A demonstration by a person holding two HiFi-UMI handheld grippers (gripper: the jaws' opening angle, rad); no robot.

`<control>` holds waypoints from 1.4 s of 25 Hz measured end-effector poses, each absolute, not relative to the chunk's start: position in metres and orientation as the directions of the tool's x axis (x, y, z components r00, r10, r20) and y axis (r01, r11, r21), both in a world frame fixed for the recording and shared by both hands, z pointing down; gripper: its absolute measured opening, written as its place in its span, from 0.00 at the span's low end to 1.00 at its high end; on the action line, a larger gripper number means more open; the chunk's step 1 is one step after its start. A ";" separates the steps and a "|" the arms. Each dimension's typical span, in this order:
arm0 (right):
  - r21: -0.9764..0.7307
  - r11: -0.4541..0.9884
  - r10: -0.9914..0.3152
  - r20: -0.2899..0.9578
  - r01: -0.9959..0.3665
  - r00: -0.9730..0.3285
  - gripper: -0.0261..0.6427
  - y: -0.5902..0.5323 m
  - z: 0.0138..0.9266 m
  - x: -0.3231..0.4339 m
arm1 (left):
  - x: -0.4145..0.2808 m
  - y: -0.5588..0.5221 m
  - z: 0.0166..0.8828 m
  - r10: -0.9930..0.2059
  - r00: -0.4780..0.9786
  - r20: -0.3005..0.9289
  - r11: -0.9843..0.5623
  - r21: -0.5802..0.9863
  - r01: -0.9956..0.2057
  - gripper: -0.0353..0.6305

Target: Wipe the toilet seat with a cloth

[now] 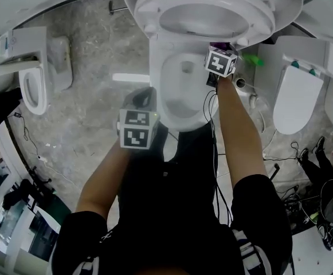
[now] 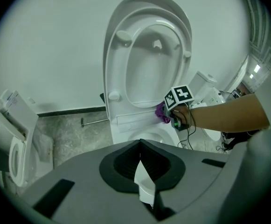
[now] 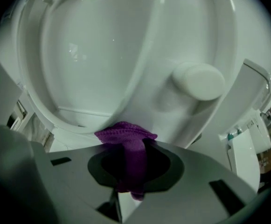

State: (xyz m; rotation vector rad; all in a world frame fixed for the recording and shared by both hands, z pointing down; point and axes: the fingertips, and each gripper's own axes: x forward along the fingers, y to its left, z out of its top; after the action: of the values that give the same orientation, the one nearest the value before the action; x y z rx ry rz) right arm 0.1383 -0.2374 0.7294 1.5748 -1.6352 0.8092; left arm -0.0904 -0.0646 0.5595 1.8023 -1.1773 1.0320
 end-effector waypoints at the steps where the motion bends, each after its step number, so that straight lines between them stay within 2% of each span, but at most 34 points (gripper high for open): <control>1: 0.032 0.045 -0.550 0.835 -0.998 0.002 0.16 -0.238 0.729 0.146 | -0.083 -0.066 0.558 -0.348 0.258 0.901 -0.313 0.148 -0.938 0.06; 4: 0.004 -0.017 -0.541 0.841 -1.000 0.012 0.16 -0.241 0.728 0.165 | -0.067 -0.070 0.555 -0.351 0.259 0.900 -0.323 0.143 -0.935 0.06; 9: -0.077 -0.201 -0.511 0.859 -0.976 0.038 0.16 -0.236 0.727 0.189 | -0.045 -0.074 0.553 -0.354 0.244 0.903 -0.324 0.126 -0.938 0.06; 11: -0.089 -0.221 -0.519 0.854 -0.971 0.040 0.16 -0.237 0.719 0.193 | -0.037 -0.077 0.548 -0.363 0.243 0.900 -0.321 0.124 -0.939 0.06; 15: -0.112 -0.222 -0.543 0.839 -0.969 0.028 0.16 -0.237 0.695 0.195 | -0.022 -0.079 0.532 -0.379 0.246 0.892 -0.314 0.126 -0.941 0.06; 25: -0.077 -0.117 -0.557 0.830 -0.990 0.001 0.16 -0.219 0.650 0.202 | -0.015 -0.084 0.497 -0.410 0.232 0.882 -0.285 0.117 -0.951 0.06; 35: -0.101 -0.131 -0.574 0.819 -0.986 -0.007 0.16 -0.225 0.604 0.208 | -0.006 -0.088 0.472 -0.430 0.229 0.873 -0.272 0.117 -0.955 0.06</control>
State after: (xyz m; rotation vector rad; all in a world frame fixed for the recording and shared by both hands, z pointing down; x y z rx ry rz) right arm 0.2079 -0.2246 0.6044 1.7489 -1.6154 1.0199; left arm -0.0059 -0.0878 0.4723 1.8220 -1.2784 0.9779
